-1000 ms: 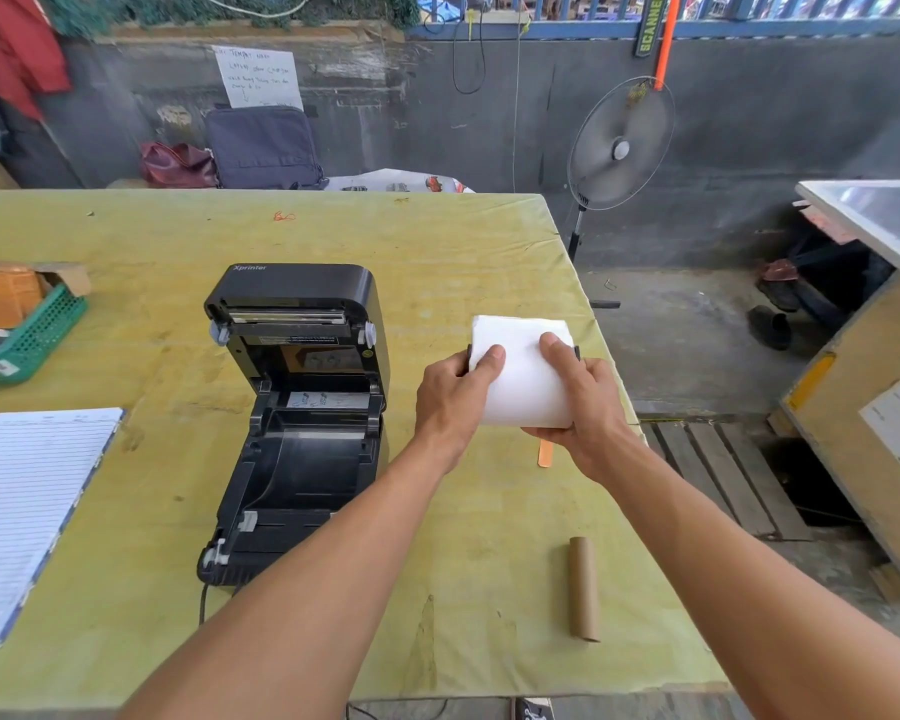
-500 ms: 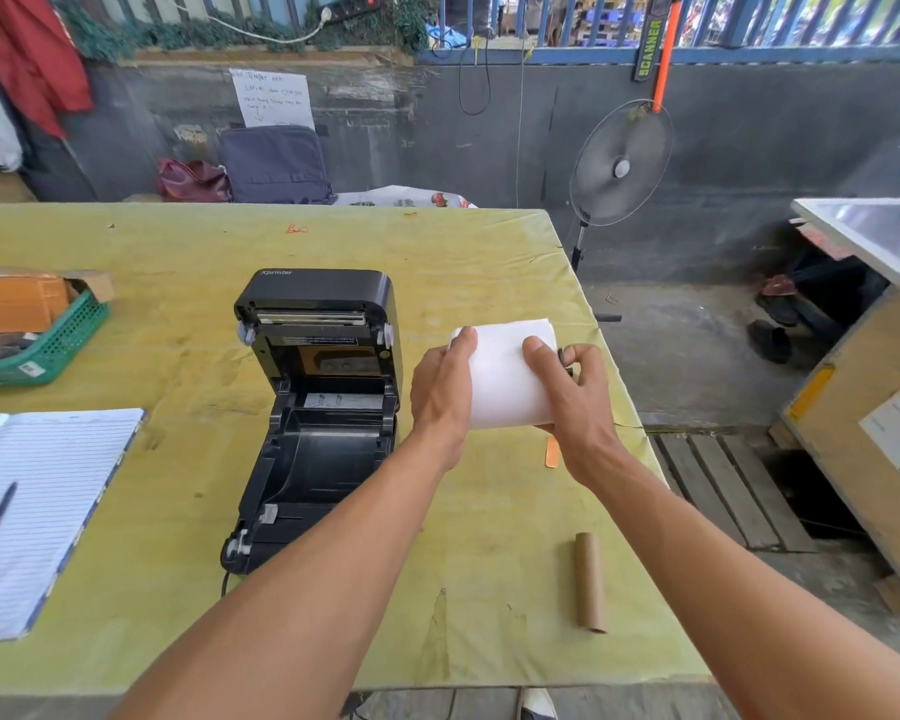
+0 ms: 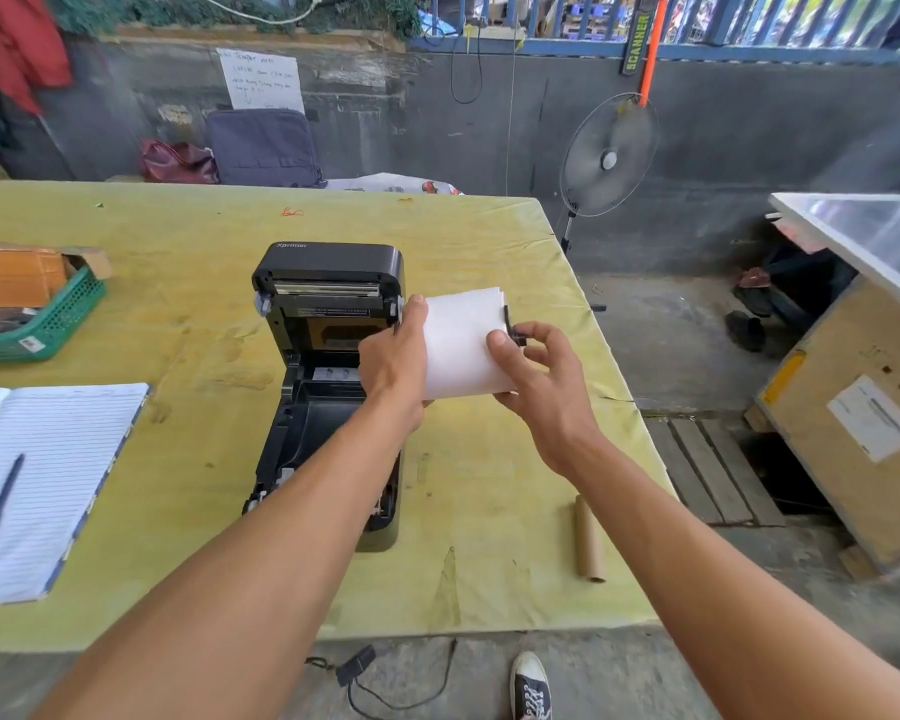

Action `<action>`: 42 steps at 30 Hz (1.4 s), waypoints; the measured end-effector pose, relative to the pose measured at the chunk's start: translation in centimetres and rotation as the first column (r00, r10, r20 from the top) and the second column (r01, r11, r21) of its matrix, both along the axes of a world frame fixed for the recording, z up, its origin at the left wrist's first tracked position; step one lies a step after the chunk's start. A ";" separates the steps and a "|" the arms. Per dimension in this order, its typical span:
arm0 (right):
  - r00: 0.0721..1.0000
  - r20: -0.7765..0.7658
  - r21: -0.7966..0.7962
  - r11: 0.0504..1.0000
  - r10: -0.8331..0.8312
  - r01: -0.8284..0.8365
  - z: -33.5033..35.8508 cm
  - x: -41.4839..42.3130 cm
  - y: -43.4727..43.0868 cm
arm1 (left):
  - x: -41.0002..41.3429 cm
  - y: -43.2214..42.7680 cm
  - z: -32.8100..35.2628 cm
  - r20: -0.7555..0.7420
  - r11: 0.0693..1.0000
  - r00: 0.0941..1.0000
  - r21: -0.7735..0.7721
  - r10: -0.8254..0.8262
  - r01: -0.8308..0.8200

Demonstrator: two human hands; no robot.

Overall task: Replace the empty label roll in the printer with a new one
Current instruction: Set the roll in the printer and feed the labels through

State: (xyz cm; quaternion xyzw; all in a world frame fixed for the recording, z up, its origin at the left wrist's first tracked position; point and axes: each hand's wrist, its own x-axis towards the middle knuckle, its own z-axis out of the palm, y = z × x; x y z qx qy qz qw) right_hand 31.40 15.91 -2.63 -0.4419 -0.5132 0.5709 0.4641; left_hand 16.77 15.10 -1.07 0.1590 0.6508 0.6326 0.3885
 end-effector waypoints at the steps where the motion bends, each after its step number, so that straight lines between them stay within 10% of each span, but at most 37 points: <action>1: 1.000 0.018 0.015 1.000 -0.015 0.014 -0.1 -0.3 -0.4 | -0.4 -0.4 -0.1 -0.010 1.000 1.000 -0.007 0.011 -0.011; 18: 0.973 0.197 -0.054 0.992 0.120 -0.111 -1.8 -8.2 0.1 | -7.4 -5.8 -1.0 -0.261 0.998 0.965 -0.049 0.016 -0.030; 42: 0.960 0.272 -0.152 0.983 -0.061 0.106 -6.2 -15.1 -5.2 | -15.7 -7.1 -7.6 -0.146 0.969 0.959 -0.071 -0.243 0.235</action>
